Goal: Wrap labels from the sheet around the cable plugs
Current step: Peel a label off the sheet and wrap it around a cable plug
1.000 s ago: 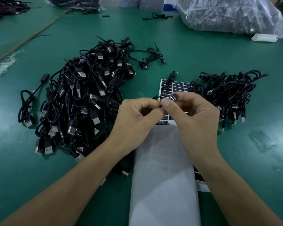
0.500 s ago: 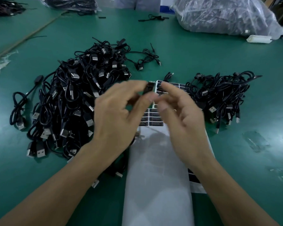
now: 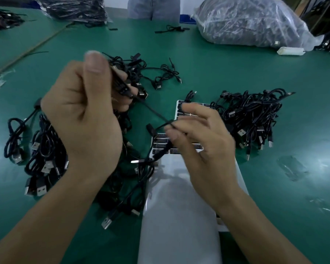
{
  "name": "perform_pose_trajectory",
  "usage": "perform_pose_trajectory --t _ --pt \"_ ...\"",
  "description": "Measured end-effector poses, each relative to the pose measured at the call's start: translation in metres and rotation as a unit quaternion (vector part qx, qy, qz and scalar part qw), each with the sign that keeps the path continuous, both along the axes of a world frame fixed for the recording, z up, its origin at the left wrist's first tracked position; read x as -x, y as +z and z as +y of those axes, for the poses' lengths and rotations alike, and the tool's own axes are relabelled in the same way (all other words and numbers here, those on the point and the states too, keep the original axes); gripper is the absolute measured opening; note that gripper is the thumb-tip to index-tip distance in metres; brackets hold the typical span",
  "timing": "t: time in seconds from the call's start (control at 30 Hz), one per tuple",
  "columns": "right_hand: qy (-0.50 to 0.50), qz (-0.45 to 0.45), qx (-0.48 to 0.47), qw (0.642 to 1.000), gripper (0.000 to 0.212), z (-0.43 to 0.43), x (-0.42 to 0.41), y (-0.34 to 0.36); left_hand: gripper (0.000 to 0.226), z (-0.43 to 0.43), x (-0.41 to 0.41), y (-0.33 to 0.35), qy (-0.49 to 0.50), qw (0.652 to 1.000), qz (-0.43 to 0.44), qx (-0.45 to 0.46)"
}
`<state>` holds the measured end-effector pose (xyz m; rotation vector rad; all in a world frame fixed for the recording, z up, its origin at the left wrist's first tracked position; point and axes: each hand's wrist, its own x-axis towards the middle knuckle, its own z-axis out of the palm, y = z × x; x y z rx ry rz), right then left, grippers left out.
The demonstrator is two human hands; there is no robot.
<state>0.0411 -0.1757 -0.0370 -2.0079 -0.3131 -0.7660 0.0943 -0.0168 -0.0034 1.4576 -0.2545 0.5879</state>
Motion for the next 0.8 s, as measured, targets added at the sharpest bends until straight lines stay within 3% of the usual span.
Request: perform_pose_trajectory --t 0.07,0.1,0.23,0.33,0.4,0.53,0.63,0.7,0.8 --pt "-0.026 0.003 -0.049 0.998 0.016 -0.008 -0.001 0.010 0.050 0.003 -0.001 0.004 -0.027 0.998 0.023 0.048" --pt "-0.061 0.009 -0.059 0.996 0.017 -0.014 -0.003 0.016 0.046 0.004 -0.001 0.004 -0.013 0.999 0.020 0.030" --pt "-0.222 0.050 -0.045 0.973 0.031 -0.057 -0.018 0.042 0.027 -0.004 -0.006 -0.010 0.007 0.989 0.033 -0.147" --pt "-0.286 0.103 -0.004 0.953 0.035 -0.092 -0.034 0.059 0.019 -0.011 -0.015 -0.018 -0.020 0.955 0.081 -0.284" --pt "-0.309 0.136 0.030 0.941 0.038 -0.108 -0.041 0.064 0.011 -0.020 -0.021 -0.018 -0.029 0.917 0.107 -0.384" --pt "-0.339 0.196 0.034 0.919 0.039 -0.122 -0.045 0.062 0.036 -0.036 -0.037 -0.020 0.002 0.809 0.104 -0.579" --pt "-0.365 0.200 0.065 0.907 0.047 -0.121 -0.040 0.054 0.036 -0.041 -0.049 -0.023 0.016 0.733 0.111 -0.670" --pt "-0.365 0.162 0.081 0.913 0.048 -0.109 -0.034 0.048 0.027 -0.042 -0.051 -0.024 0.015 0.731 0.103 -0.675" --pt "-0.336 0.109 0.110 0.929 0.035 -0.079 -0.028 0.040 0.024 -0.039 -0.046 -0.023 0.028 0.788 0.062 -0.612"
